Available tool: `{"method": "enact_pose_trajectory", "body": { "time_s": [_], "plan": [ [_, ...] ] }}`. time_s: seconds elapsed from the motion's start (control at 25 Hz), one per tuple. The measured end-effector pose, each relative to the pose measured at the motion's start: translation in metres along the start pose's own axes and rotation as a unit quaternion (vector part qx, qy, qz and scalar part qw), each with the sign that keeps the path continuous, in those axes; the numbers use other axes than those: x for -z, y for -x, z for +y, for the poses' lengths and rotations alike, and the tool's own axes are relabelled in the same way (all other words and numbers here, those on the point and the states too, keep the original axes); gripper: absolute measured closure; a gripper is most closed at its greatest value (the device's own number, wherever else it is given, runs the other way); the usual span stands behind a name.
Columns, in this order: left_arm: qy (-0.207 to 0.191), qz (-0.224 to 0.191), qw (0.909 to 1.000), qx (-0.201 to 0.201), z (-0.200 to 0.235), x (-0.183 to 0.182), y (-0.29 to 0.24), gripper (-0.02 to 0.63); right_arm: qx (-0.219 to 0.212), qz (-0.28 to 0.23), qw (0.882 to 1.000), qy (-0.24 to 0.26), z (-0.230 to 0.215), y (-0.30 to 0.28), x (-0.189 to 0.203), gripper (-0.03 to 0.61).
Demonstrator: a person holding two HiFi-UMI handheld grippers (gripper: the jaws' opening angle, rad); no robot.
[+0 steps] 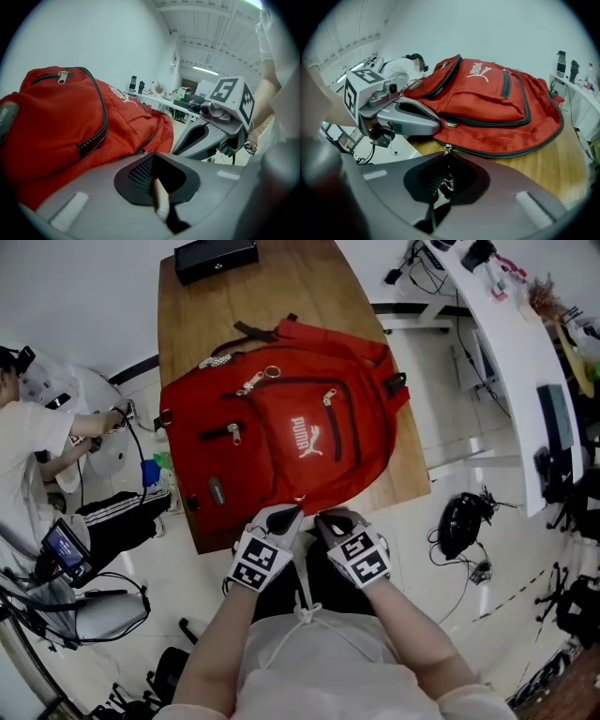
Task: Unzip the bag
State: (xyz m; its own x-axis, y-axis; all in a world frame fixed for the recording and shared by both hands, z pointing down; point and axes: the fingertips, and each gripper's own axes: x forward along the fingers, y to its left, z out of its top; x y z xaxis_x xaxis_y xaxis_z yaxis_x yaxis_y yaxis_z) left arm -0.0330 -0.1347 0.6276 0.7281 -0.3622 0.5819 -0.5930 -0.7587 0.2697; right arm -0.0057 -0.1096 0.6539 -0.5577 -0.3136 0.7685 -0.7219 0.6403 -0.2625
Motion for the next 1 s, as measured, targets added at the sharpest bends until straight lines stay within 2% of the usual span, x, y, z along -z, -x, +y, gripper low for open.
{"method": "enact_pose_trajectory", "body": {
  "time_s": [0.2, 0.4, 0.6, 0.68, 1.0],
  "plan": [
    [-0.004, 0.017, 0.9995, -0.026, 0.003, 0.003, -0.006, 0.607, -0.008, 0.018, 1.0, 0.017, -0.009, 0.008, 0.002, 0.568],
    [-0.004, 0.03, 0.9986, -0.043, 0.006, 0.006, -0.006, 0.607, 0.001, 0.037, 0.999, 0.007, -0.036, 0.023, 0.01, 0.568],
    [0.007, 0.05, 0.9972, -0.055, 0.01, 0.008, -0.01, 0.607, 0.027, 0.028, 0.998, -0.053, -0.079, 0.045, 0.019, 0.568],
    [0.014, 0.057, 0.9964, -0.062, 0.011, 0.009, -0.011, 0.607, 0.037, 0.022, 0.997, -0.062, -0.094, 0.054, 0.018, 0.568],
    [0.015, 0.062, 0.9932, -0.097, 0.015, 0.011, -0.013, 0.607, 0.041, 0.031, 0.998, -0.03, -0.127, 0.071, 0.014, 0.568]
  ]
}}
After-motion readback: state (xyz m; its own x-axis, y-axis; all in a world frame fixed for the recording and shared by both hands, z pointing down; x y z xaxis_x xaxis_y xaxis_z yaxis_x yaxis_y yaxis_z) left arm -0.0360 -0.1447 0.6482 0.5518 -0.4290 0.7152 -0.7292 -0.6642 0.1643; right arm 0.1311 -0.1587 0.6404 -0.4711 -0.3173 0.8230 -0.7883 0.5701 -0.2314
